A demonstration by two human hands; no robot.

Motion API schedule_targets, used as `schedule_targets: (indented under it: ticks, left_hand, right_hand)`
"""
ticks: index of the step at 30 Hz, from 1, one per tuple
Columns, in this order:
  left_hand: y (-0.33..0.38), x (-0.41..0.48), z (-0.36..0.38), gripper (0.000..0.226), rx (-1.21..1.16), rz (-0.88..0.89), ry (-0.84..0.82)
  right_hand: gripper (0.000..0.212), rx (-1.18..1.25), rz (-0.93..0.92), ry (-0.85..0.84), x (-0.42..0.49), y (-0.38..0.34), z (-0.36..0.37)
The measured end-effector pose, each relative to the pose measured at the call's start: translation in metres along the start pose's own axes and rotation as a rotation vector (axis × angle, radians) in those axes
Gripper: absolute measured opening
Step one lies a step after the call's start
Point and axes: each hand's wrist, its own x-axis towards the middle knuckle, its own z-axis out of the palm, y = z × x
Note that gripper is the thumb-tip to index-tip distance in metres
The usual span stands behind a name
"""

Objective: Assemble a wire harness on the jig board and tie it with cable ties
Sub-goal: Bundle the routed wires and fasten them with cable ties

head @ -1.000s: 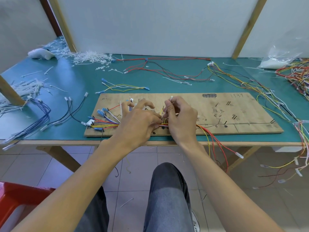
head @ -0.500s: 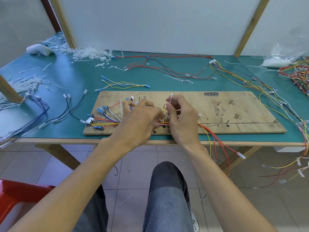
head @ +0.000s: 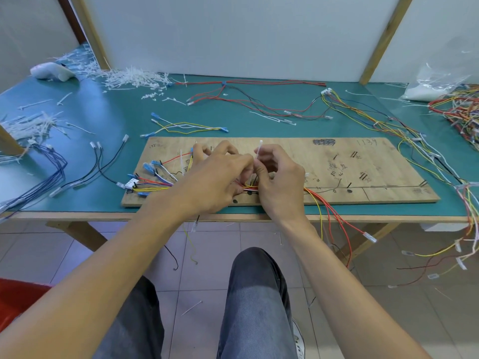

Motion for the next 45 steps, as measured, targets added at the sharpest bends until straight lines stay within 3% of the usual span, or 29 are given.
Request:
schedule_targets:
  ticks: [4,9,24,31,34,45]
  left_hand:
    - [-0.001,0.011,-0.004,0.034,-0.001,0.024,-0.100]
    - [-0.002,0.014,-0.004,0.035,0.021,0.044,-0.094]
    - [-0.004,-0.007,0.009,0.035,0.010,0.087,0.065]
    - [-0.003,-0.033,0.010,0.018,0.002,0.058,0.306]
    - [-0.003,-0.045,0.013,0.009,0.067,0.117,0.325]
    - [-0.009,-0.048,0.021,0.015,0.106,0.220,0.354]
  right_hand:
    - [0.010,0.022,0.026,0.029,0.001,0.000,-0.001]
    - [0.012,0.019,0.039,-0.050,0.000,0.000,-0.001]
    - [0.016,-0.142,0.020,-0.134,-0.002,-0.001,-0.004]
    - [0.015,-0.195,-0.033,-0.227,0.000,-0.002,-0.010]
    - [0.010,-0.228,-0.058,-0.271,0.004,0.002,-0.011]
    - [0.007,-0.254,-0.057,-0.326,0.002,0.004,-0.011]
